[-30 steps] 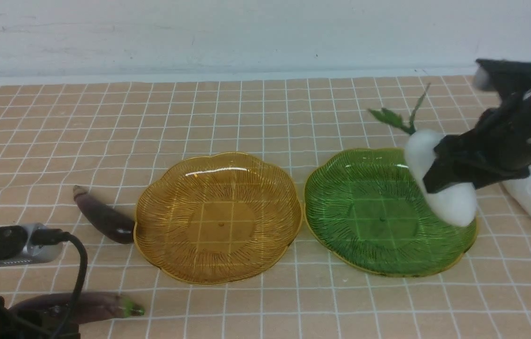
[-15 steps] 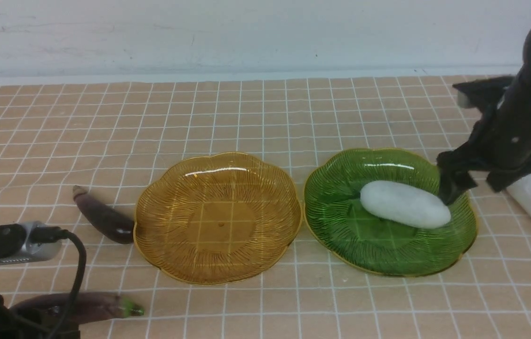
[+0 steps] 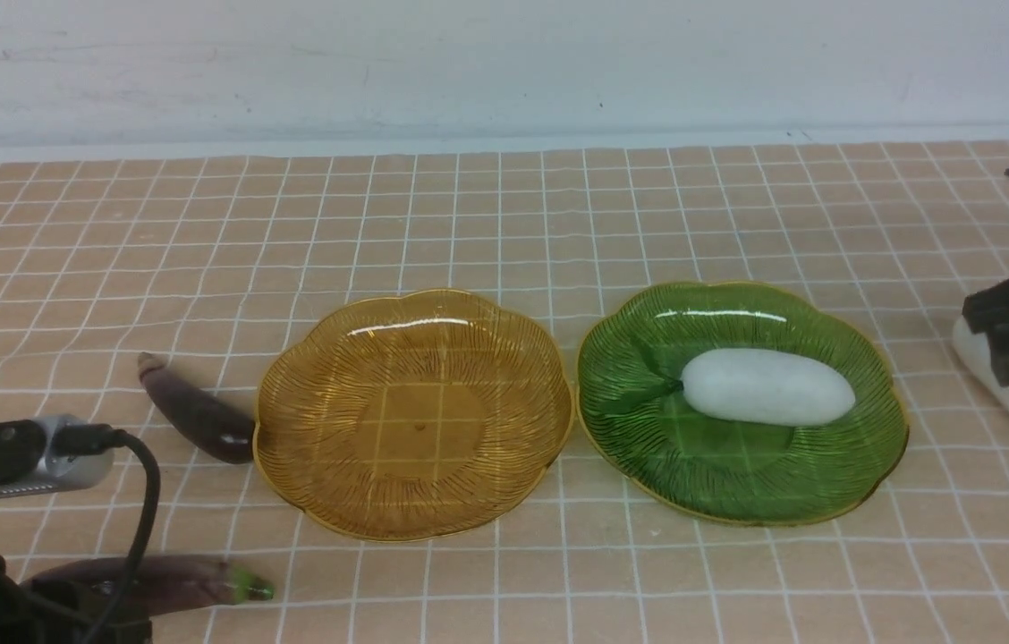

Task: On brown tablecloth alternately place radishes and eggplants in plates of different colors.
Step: 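Place the white radish on the plate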

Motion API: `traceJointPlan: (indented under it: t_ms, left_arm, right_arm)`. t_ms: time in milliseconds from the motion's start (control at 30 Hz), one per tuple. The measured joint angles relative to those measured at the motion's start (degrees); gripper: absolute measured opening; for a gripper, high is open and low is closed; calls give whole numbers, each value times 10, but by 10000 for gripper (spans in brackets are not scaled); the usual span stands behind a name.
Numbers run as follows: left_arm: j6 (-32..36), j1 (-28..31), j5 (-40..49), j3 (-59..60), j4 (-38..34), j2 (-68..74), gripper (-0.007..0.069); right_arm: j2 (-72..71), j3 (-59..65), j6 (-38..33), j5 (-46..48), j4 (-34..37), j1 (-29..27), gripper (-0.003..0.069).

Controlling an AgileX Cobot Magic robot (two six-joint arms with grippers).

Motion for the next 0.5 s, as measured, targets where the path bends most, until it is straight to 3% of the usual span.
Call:
traceJointPlan:
  t_ms: [100,267,500]
  left_arm:
    - [-1,0,0,0,0,0,70]
    - [-1,0,0,0,0,0,70]
    - [-1,0,0,0,0,0,70]
  right_arm:
    - [19,0,-3,0,-3,0,622]
    - [21,-17,-5,21,4,0,476]
    - [-18,-83,2,28,63,0,484]
